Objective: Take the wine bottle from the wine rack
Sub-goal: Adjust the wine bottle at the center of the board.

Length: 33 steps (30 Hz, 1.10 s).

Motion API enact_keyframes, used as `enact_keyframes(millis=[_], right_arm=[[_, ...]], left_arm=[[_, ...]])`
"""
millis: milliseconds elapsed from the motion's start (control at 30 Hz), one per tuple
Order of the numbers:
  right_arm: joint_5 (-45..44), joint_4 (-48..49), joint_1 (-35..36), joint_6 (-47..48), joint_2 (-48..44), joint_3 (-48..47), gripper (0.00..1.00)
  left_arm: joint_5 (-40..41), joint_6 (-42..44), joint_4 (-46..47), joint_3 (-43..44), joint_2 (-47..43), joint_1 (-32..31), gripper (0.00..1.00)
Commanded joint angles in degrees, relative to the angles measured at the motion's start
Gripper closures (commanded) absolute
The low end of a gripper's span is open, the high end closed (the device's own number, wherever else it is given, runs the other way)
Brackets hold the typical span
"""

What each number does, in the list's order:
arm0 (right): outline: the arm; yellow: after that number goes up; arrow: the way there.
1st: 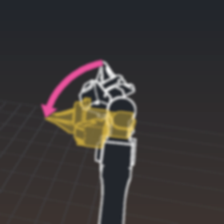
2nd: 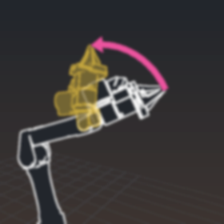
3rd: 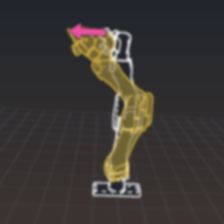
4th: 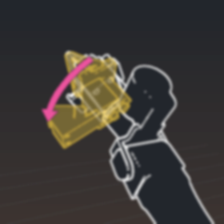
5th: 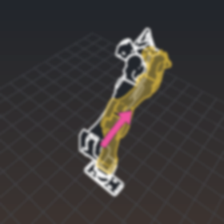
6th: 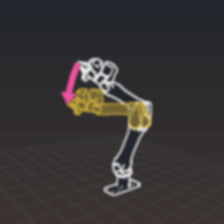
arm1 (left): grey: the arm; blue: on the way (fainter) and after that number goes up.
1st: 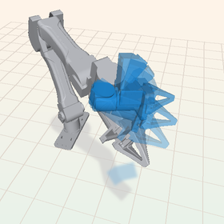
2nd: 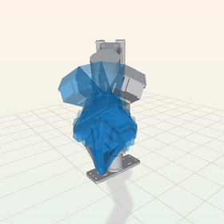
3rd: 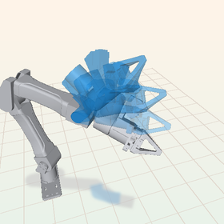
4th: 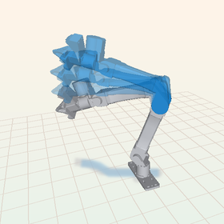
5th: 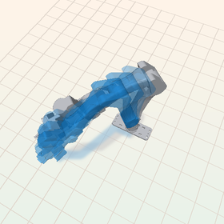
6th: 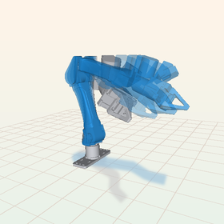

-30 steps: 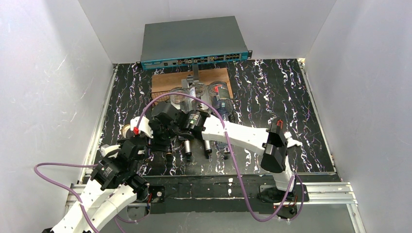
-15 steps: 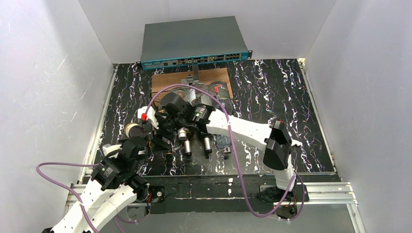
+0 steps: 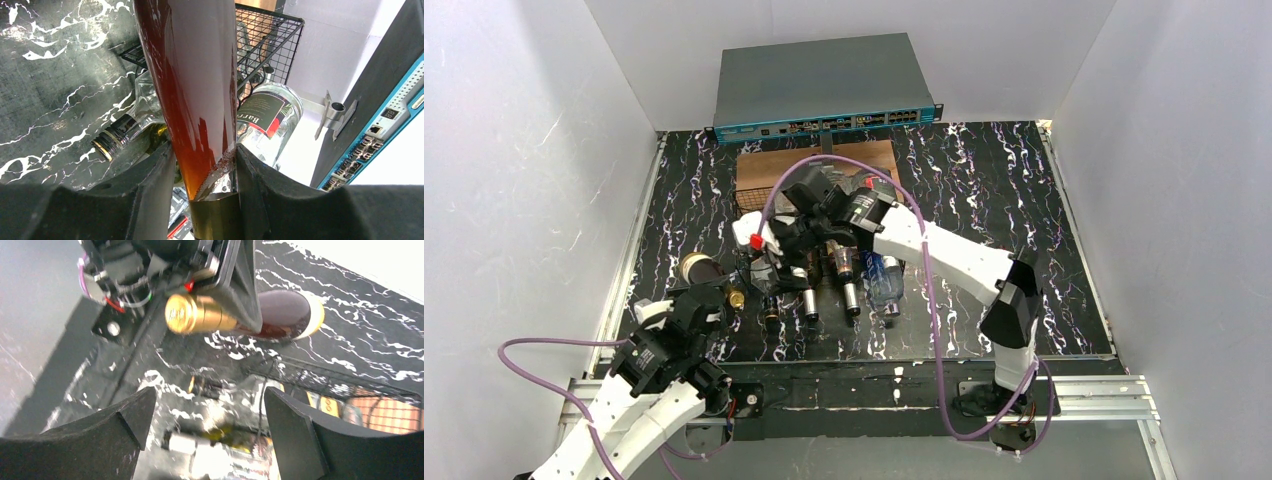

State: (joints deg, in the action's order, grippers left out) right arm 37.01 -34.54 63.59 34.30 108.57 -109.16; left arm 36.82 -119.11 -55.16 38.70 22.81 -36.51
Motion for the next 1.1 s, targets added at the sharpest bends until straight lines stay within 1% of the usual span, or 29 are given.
enact_keyframes(millis=[0, 67, 100, 133, 233, 267, 300, 367, 400, 467, 500, 600, 667, 767, 833, 933, 1067], right_arm=[[-2.1, -11.6, 0.0, 21.1, -4.9, -0.9, 0.11], [-3.3, -11.9, 0.0, 29.3, -7.8, 2.9, 0.11], [-4.2, -10.2, 0.0, 32.4, -9.5, 5.2, 0.11], [-6.1, -5.4, 0.0, 32.8, -11.0, 7.6, 0.11], [-9.6, 7.4, 0.1, 30.0, -14.5, 13.5, 0.1], [-10.3, 12.7, 0.4, 28.8, -16.1, 16.7, 0.07], [-10.9, 20.1, 0.9, 27.6, -17.8, 21.0, 0.03], [-12.2, 35.6, 3.2, 26.1, -21.6, 32.6, 0.02], [-12.3, 41.5, 4.6, 25.4, -22.6, 36.4, 0.02], [-14.1, 47.4, 7.4, 21.3, -22.5, 39.5, 0.02], [-15.5, 49.9, 8.2, 17.0, -21.6, 39.7, 0.02], [-19.4, 56.5, 9.3, 7.9, -19.5, 40.0, 0.02], [-20.9, 58.0, 10.2, 5.9, -18.6, 39.9, 0.02], [-23.6, 59.2, 12.1, 6.0, -16.9, 39.5, 0.03], [-25.0, 60.8, 12.9, 6.8, -15.2, 39.1, 0.05], [-25.2, 60.2, 13.8, 8.8, -13.8, 38.5, 0.11], [-24.8, 59.2, 14.0, 9.7, -14.3, 40.2, 0.13]], left_arm=[[4.7, -22.3, 2.9, 1.3, -1.2, -0.1, 1.0], [4.1, -22.3, 2.4, 1.7, -1.0, -0.1, 1.0], [3.8, -22.3, 2.1, 1.9, -0.9, -0.1, 1.0], [3.5, -22.3, 1.9, 2.2, -0.7, -0.1, 1.0], [2.8, -22.4, 1.6, 3.1, 0.5, -0.1, 1.0], [2.5, -22.6, 1.5, 3.3, 0.7, -0.1, 1.0], [2.2, -23.0, 1.5, 3.2, 0.9, -0.1, 1.0], [1.4, -23.9, 1.8, 2.4, 0.9, -0.1, 1.0], [1.1, -24.2, 2.0, 2.0, 0.9, -0.1, 1.0], [0.8, -24.4, 2.6, 1.2, 0.3, -0.1, 1.0], [0.7, -24.4, 2.6, 1.0, -0.2, -0.1, 1.0], [0.8, -24.3, 2.6, 0.6, -1.2, -0.1, 1.0], [0.7, -24.6, 2.7, 0.3, -1.4, -0.1, 1.0], [0.1, -25.2, 3.8, -0.7, -1.2, -0.1, 1.0], [-0.2, -25.5, 4.8, -1.4, -1.0, -0.1, 1.0], [-0.3, -25.9, 5.5, -1.9, -0.9, -0.1, 1.0], [0.0, -26.0, 5.8, -2.1, -1.2, -0.1, 1.0]])
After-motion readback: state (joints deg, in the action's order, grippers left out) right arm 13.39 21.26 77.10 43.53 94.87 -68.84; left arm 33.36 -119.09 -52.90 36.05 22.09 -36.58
